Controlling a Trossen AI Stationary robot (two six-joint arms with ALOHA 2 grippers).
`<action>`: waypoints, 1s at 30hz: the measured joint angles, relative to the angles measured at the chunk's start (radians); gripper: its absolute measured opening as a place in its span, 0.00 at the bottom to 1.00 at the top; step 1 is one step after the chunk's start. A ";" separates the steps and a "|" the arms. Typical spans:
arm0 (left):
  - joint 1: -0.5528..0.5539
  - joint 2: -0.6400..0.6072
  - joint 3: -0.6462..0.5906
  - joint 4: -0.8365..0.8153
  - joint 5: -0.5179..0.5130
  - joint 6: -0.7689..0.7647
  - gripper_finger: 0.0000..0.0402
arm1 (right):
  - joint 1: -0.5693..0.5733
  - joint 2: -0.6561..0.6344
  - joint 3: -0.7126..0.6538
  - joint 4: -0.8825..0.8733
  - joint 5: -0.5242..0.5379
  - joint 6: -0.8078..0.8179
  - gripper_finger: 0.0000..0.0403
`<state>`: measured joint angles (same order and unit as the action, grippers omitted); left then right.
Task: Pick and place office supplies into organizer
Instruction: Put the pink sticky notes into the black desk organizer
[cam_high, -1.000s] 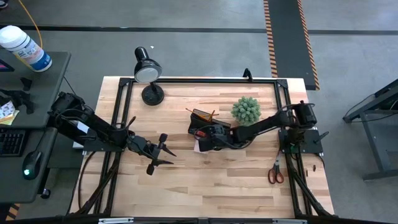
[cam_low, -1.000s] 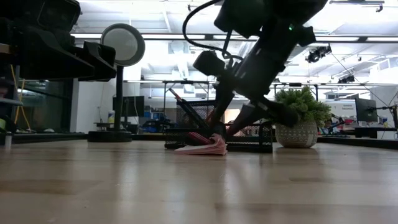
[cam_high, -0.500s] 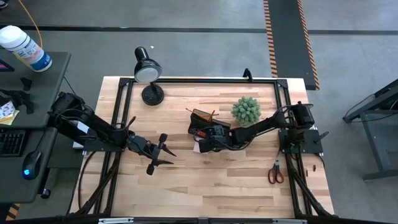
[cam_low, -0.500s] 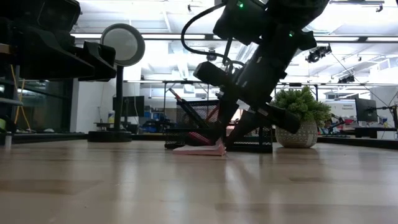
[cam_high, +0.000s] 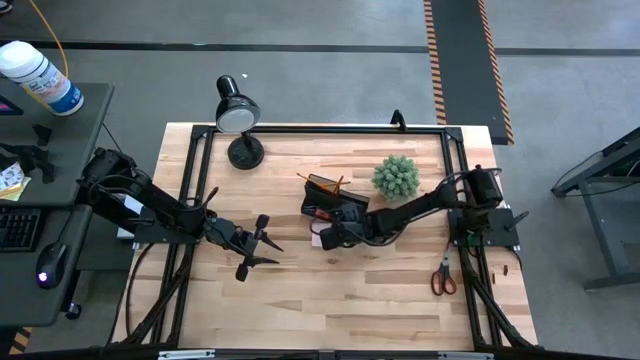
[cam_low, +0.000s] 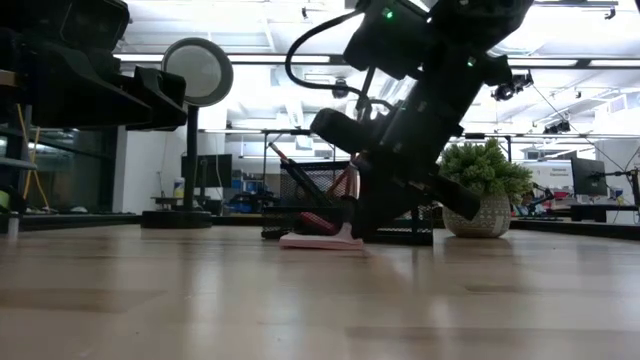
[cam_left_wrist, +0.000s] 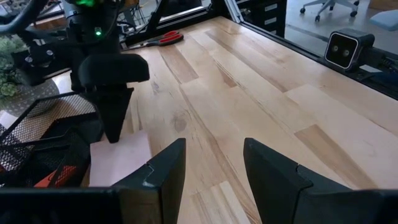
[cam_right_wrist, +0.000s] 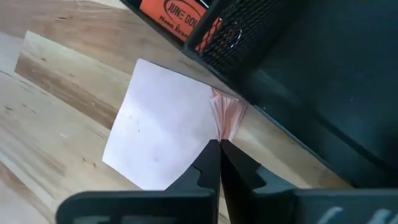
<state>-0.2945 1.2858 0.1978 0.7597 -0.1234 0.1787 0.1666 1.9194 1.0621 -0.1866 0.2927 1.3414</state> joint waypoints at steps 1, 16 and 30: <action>0.000 0.000 0.000 0.000 0.000 0.000 0.37 | 0.008 -0.002 0.000 0.002 0.003 -0.004 0.00; 0.000 0.000 0.000 -0.002 0.000 0.008 0.37 | 0.146 -0.027 0.073 -0.067 0.118 -0.034 0.00; 0.000 0.000 0.000 -0.008 0.000 0.007 0.37 | 0.202 -0.031 0.561 -0.976 0.397 -0.242 0.00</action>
<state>-0.2946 1.2858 0.1982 0.7517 -0.1230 0.1860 0.3687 1.8885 1.6234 -1.1623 0.6895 1.0998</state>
